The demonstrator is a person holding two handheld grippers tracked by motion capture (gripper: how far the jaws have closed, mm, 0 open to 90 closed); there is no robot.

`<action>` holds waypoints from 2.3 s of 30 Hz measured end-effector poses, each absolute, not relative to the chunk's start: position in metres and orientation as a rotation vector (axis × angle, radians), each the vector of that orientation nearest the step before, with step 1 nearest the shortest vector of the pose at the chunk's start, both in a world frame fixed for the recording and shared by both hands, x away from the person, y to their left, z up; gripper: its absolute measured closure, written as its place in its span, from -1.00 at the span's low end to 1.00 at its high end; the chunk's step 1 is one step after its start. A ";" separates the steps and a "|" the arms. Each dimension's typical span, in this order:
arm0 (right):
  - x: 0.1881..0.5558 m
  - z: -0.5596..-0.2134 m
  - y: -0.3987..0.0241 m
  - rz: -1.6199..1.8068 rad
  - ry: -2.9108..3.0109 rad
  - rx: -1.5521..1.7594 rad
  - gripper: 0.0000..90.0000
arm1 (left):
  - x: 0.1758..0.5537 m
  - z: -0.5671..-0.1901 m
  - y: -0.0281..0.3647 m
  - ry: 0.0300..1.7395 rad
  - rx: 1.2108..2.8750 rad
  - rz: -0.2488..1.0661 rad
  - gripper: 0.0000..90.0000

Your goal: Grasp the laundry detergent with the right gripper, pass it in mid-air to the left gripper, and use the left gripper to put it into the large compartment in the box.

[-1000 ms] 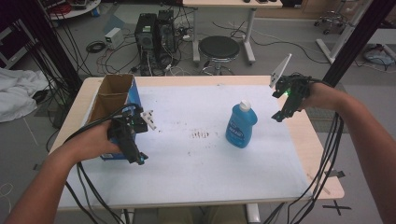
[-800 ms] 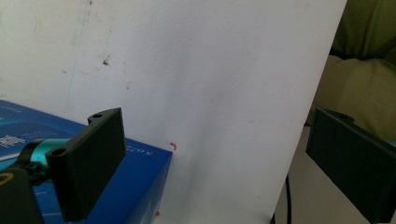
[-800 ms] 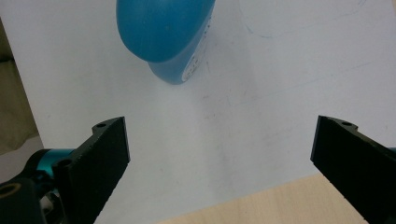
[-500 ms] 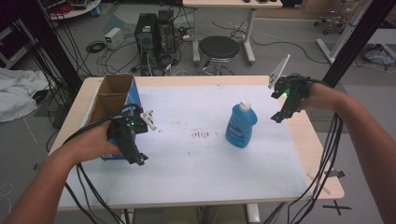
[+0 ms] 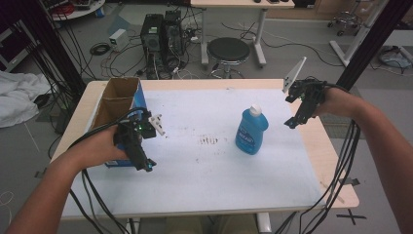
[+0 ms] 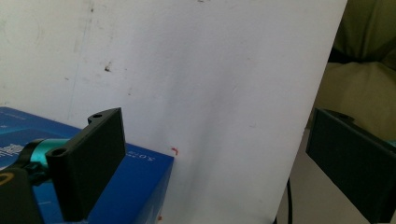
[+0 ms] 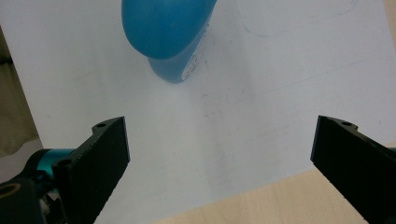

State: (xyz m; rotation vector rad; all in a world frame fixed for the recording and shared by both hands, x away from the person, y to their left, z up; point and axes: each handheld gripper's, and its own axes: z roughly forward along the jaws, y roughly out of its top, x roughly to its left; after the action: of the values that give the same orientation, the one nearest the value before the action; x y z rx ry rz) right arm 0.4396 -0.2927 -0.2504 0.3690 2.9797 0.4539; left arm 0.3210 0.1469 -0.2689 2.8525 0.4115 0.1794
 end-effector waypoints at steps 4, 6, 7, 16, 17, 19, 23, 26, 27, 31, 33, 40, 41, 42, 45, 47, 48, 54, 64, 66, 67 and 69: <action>0.437 -0.254 -0.294 0.445 2.982 0.386 -0.92 | 0.323 -0.272 0.144 0.407 2.854 0.174 -0.89; 0.435 -0.256 -0.296 0.441 2.977 0.392 -0.92 | 0.324 -0.273 0.143 0.399 2.853 0.171 -0.89; 0.434 -0.256 -0.296 0.437 2.975 0.391 -0.92 | 0.326 -0.273 0.142 0.391 2.857 0.171 -0.89; 0.428 -0.256 -0.298 0.442 2.951 0.489 -0.92 | 0.330 -0.274 0.137 0.368 2.859 0.174 -0.89; 0.427 -0.257 -0.297 0.437 2.943 0.506 -0.92 | 0.330 -0.274 0.137 0.356 2.865 0.173 -0.89; 0.427 -0.258 -0.296 0.427 2.933 0.526 -0.92 | 0.329 -0.274 0.136 0.354 2.864 0.172 -0.89; 0.423 -0.265 -0.293 0.411 2.914 0.607 -0.92 | 0.329 -0.275 0.135 0.351 2.864 0.172 -0.89; 0.420 -0.271 -0.291 0.415 2.920 0.641 -0.92 | 0.329 -0.275 0.135 0.351 2.864 0.173 -0.89; 0.419 -0.273 -0.290 0.425 2.918 0.652 -0.92 | 0.329 -0.276 0.135 0.353 2.864 0.173 -0.89; 0.417 -0.279 -0.291 0.455 2.911 0.723 -0.92 | 0.328 -0.276 0.136 0.353 2.862 0.174 -0.89; 0.416 -0.280 -0.292 0.463 2.908 0.743 -0.92 | 0.328 -0.277 0.136 0.355 2.861 0.174 -0.89; 0.413 -0.285 -0.297 0.596 2.884 0.867 -0.92 | 0.329 -0.279 0.135 0.353 2.862 0.168 -0.89; 0.412 -0.287 -0.297 0.628 2.861 0.896 -0.92 | 0.329 -0.280 0.134 0.353 2.859 0.167 -0.89; 0.411 -0.288 -0.297 0.649 2.846 0.906 -0.92 | 0.329 -0.280 0.134 0.353 2.859 0.167 -0.89; 0.408 -0.290 -0.296 0.692 2.826 0.925 -0.92 | 0.330 -0.281 0.133 0.347 2.865 0.162 -0.89; 0.405 -0.293 -0.295 0.721 2.807 0.957 -0.92 | 0.331 -0.282 0.133 0.346 2.864 0.163 -0.89; 0.402 -0.295 -0.293 0.763 2.794 0.973 -0.92 | 0.331 -0.282 0.133 0.345 2.864 0.161 -0.89; 0.393 -0.300 -0.291 0.858 2.724 0.986 -0.92 | 0.332 -0.282 0.132 0.343 2.867 0.160 -0.89; 0.386 -0.311 -0.295 0.975 2.627 1.006 -0.92 | 0.333 -0.283 0.131 0.337 2.869 0.162 -0.89; 0.384 -0.316 -0.296 1.014 2.602 1.006 -0.92 | 0.333 -0.284 0.131 0.339 2.868 0.161 -0.89; 0.384 -0.316 -0.296 1.014 2.602 1.006 -0.92 | 0.333 -0.284 0.131 0.336 2.872 0.161 -0.89; 0.381 -0.322 -0.297 1.063 2.568 1.012 -0.92 | 0.333 -0.284 0.131 0.341 2.869 0.162 -0.89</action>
State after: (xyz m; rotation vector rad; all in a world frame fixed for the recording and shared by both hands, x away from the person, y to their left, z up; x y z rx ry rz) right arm 0.3809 -0.2966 -0.3223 1.0116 2.5677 1.0629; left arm 0.3330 0.1307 -0.2840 2.8691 0.3406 0.1622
